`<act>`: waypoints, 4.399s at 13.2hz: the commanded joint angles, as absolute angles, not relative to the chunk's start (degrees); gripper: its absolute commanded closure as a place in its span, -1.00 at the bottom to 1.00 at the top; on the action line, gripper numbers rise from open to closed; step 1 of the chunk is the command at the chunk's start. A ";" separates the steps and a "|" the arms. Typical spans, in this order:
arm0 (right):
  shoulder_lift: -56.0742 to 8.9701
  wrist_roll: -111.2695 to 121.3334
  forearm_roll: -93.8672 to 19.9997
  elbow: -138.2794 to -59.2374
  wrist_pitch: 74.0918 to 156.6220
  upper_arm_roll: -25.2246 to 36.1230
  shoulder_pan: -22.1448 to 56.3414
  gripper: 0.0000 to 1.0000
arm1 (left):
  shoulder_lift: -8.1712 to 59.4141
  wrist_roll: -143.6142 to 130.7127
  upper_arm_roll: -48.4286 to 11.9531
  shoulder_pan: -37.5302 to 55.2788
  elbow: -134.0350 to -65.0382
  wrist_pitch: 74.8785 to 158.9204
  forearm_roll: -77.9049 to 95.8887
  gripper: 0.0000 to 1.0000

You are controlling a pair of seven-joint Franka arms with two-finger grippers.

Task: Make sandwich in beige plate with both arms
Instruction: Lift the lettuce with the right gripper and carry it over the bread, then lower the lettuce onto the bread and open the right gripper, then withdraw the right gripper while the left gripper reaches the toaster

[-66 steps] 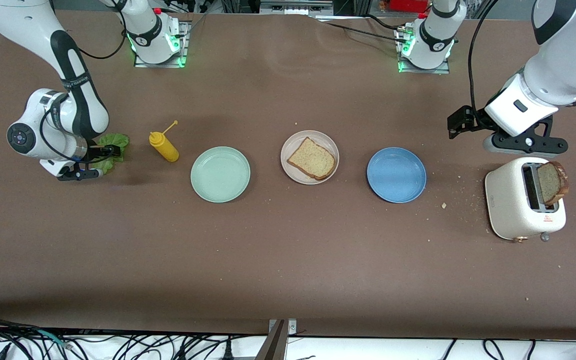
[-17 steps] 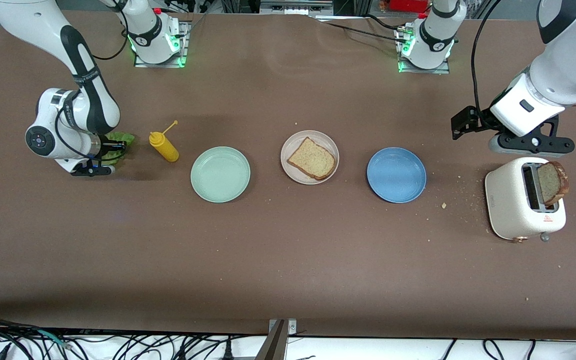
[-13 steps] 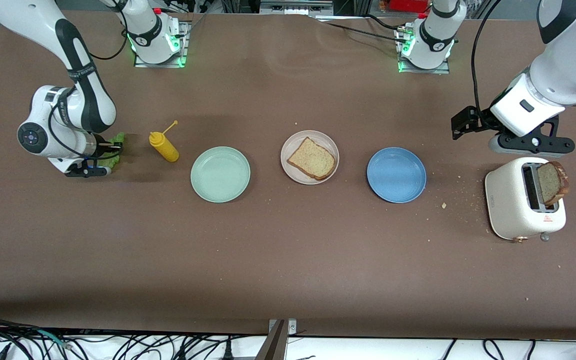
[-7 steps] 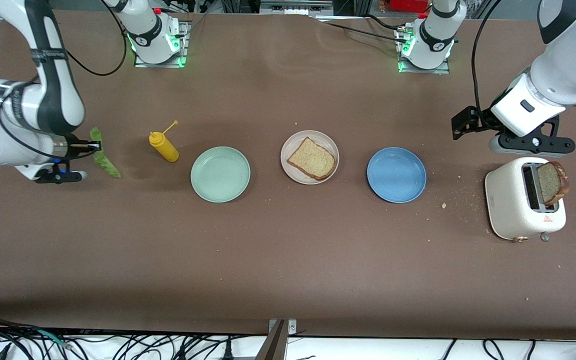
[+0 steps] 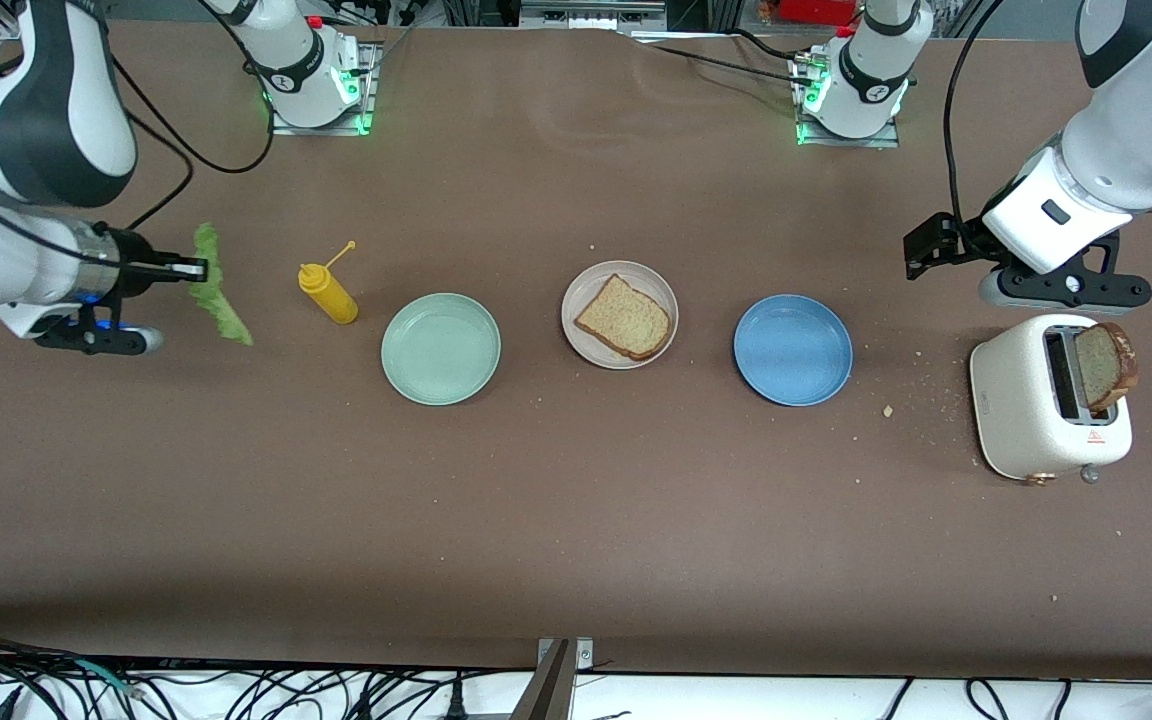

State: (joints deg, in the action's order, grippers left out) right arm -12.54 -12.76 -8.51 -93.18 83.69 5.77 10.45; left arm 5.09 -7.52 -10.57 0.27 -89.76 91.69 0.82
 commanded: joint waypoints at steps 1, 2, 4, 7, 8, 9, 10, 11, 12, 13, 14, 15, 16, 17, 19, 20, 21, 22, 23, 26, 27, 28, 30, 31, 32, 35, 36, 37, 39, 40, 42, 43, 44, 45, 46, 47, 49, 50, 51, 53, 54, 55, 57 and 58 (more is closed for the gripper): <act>-11.51 -24.82 -15.35 -92.37 82.96 1.42 10.19 1.00 | 5.54 -7.82 -10.72 0.26 -88.33 90.70 -0.53 -1.00; -11.51 -29.22 -17.99 -92.37 83.75 0.10 10.80 1.00 | 5.45 -7.82 -10.55 0.26 -88.42 90.62 -0.53 -1.00; -11.51 -38.01 -22.91 -92.37 87.60 -1.40 12.91 1.00 | 5.45 -7.73 -10.28 0.35 -88.42 90.62 -0.53 -1.00; -12.91 -51.98 -28.54 -92.46 95.67 -2.20 19.05 1.00 | 5.62 -7.82 -10.37 0.44 -88.42 90.79 -0.61 -1.00; -14.23 -56.12 -30.04 -92.46 99.28 -2.20 21.60 1.00 | 5.62 -7.91 -10.37 0.44 -88.42 90.88 -0.53 -1.00; -15.89 -60.51 -30.93 -92.46 102.97 -2.20 24.06 1.00 | 5.63 -7.91 -10.37 0.35 -88.42 90.88 -0.53 -1.00; -17.13 -64.04 -31.89 -92.46 106.75 -2.20 26.43 1.00 | 5.54 -7.74 -10.37 0.35 -88.50 90.70 -0.53 -1.00; -18.88 -67.20 -32.95 -92.46 110.09 -2.20 28.63 1.00 | 5.54 -7.65 -10.37 0.35 -88.51 90.70 -0.53 -1.00; -20.55 -70.37 -33.83 -92.37 112.74 -2.20 30.57 1.00 | 5.54 -7.65 -10.28 0.35 -88.51 90.70 -0.53 -1.00; -22.05 -72.92 -33.92 -92.37 115.63 -2.28 32.94 1.00 | 5.54 -7.56 -10.28 0.35 -88.51 90.70 -0.53 -1.00; -23.45 -75.39 -33.40 -92.37 118.27 -2.37 34.96 1.00 | 5.54 -7.47 -10.28 0.26 -88.42 90.70 -0.53 -1.00; -24.86 -78.46 -32.62 -92.37 121.08 -2.63 37.16 1.00 | 5.54 -7.38 -10.20 0.26 -88.50 90.70 -0.53 -1.00; -26.18 -82.23 -29.82 -92.37 123.38 -2.55 39.09 1.00 | 5.54 -7.30 -10.20 0.09 -88.51 90.70 -0.53 -1.00; -28.02 -87.05 -25.79 -92.37 124.96 -2.55 40.85 1.00 | 5.54 -7.29 -10.28 0.00 -88.51 90.70 -0.53 -1.00; -30.14 -94.45 -20.68 -92.37 125.95 -2.55 42.88 1.00 | 5.54 -7.38 -10.28 0.00 -88.51 90.70 -0.53 -1.00; -30.23 -96.74 -19.00 -92.37 125.51 -2.55 42.89 1.00 | 5.54 -7.47 -10.28 0.00 -88.51 90.70 -0.53 -1.00; -30.41 -97.64 -17.85 -92.37 124.99 -2.55 42.89 1.00 | 5.54 -7.73 -10.28 0.00 -88.51 90.70 -0.53 -1.00; -31.02 -98.26 -16.71 -92.37 124.11 -2.55 43.15 1.00 | 5.54 -7.73 -10.28 -0.09 -88.51 90.70 -0.53 -1.00; -31.90 -98.96 -15.13 -92.29 124.19 -2.55 43.76 1.00 | 5.45 -7.82 -10.28 0.00 -88.51 90.70 -0.53 -1.00; -34.18 -98.88 -13.62 -90.44 124.80 -2.64 43.86 1.00 | 4.66 -7.56 -10.20 -0.09 -88.42 90.70 -0.53 -1.00; -34.45 -98.88 -13.62 -90.27 125.07 -2.72 44.03 1.00 | 4.57 -7.47 -10.20 -0.09 -88.42 90.62 -0.53 -1.00; -34.54 -98.96 -13.80 -89.57 125.16 -2.72 44.03 1.00 | 4.48 -8.08 -10.11 -0.17 -88.42 90.62 -0.53 -1.00; -35.15 -99.05 -13.89 -88.60 125.33 -2.72 44.03 1.00 | 4.48 -7.74 -9.76 -1.31 -88.42 90.70 -0.44 -1.00; -35.94 -99.14 -13.97 -87.90 126.72 -3.51 44.03 1.00 | 4.57 -8.00 -9.76 -1.41 -88.42 90.79 -0.44 -1.00; -36.64 -99.14 -14.06 -87.80 128.57 -4.47 43.95 1.00 | 4.57 -8.09 -9.93 -1.41 -88.42 90.79 -0.53 -1.00; -38.05 -99.49 -14.24 -87.80 131.74 -4.66 43.86 1.00 | 4.92 -8.00 -9.76 -1.41 -88.50 90.88 -0.53 -1.00; -38.49 -99.49 -14.24 -87.80 132.18 -4.75 43.94 1.00 | 5.10 -8.00 -9.84 -1.41 -88.59 90.88 -0.61 -1.00; -38.50 -99.49 -14.33 -87.89 132.27 -5.09 43.95 1.00 | 5.10 -7.91 -9.76 -1.58 -88.77 90.88 -0.62 -1.00; -38.50 -99.49 -14.33 -87.80 132.28 -5.45 43.86 1.00 | 5.18 -7.65 -9.84 -1.76 -88.77 90.88 -0.62 -1.00; -38.41 -99.49 -14.41 -87.80 132.28 -5.54 43.86 1.00 | 5.88 -7.56 -9.76 -1.67 -88.94 90.88 -0.70 -1.00; -38.32 -99.49 -14.24 -87.63 132.28 -5.89 43.42 -0.05 | 6.24 -7.56 -9.84 -1.67 -88.60 90.97 -1.49 -1.00; -38.15 -99.49 -14.15 -87.63 132.28 -5.89 43.42 -0.83 | 6.24 -7.65 -9.84 -1.58 -88.42 91.05 -1.58 -1.00; -38.06 -99.49 -14.15 -87.45 132.36 -5.89 43.33 -0.98 | 6.24 -7.73 -9.76 -1.67 -88.59 91.14 -1.58 -1.00; -38.06 -99.41 -14.24 -86.23 132.19 -5.89 43.16 -0.98 | 6.24 -7.56 -9.84 -1.67 -88.59 91.14 -1.58 -1.00; -38.06 -99.40 -14.15 -85.96 132.27 -5.89 43.07 -0.98 | 6.24 -7.73 -9.76 -1.67 -88.59 91.14 -1.58 -1.00; -38.14 -99.32 -14.15 -85.87 132.45 -5.80 43.07 -0.98 | 6.24 -7.82 -9.84 -1.58 -88.59 91.14 -1.58 -1.00; -38.32 -99.58 -14.24 -85.43 134.46 -5.89 43.07 -0.98 | 6.24 -7.65 -9.84 -1.76 -88.59 91.14 -1.58 -1.00; -38.15 -99.58 -14.24 -85.34 134.65 -5.89 43.15 -0.98 | 6.24 -7.65 -9.84 -1.67 -88.68 91.14 -1.58 -1.00; -38.06 -100.02 -14.24 -84.91 134.65 -5.98 43.15 -0.98 | 6.15 -7.65 -9.84 -1.67 -88.59 91.14 -1.58 -1.00; -37.36 -100.89 -14.24 -83.59 134.30 -5.98 42.98 -0.98 | 6.07 -7.65 -9.84 -1.76 -88.68 91.06 -1.58 -1.00; -36.48 -100.90 -13.89 -83.50 133.86 -5.98 42.20 -0.98 | 6.06 -7.65 -9.84 -1.76 -88.68 91.05 -1.50 -1.00; -35.08 -100.55 -13.54 -83.84 133.68 -5.98 41.23 -0.98 | 6.06 -7.82 -9.84 -1.76 -88.59 91.05 -1.58 -1.00; -32.18 -98.19 -11.70 -84.02 128.35 -5.89 38.42 -0.98 | 5.98 -7.91 -9.84 -1.76 -88.59 91.05 -1.49 -1.00; -30.34 -94.78 -10.82 -84.02 124.75 -5.89 36.76 -0.98 | 5.98 -7.82 -9.84 -1.76 -88.59 91.05 -1.49 -1.00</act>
State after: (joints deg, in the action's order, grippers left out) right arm -34.10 -98.11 -12.84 -83.47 130.34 -5.03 39.96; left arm 5.99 -7.56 -9.59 -1.59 -89.43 91.58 0.12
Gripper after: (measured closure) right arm 0.004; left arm 0.000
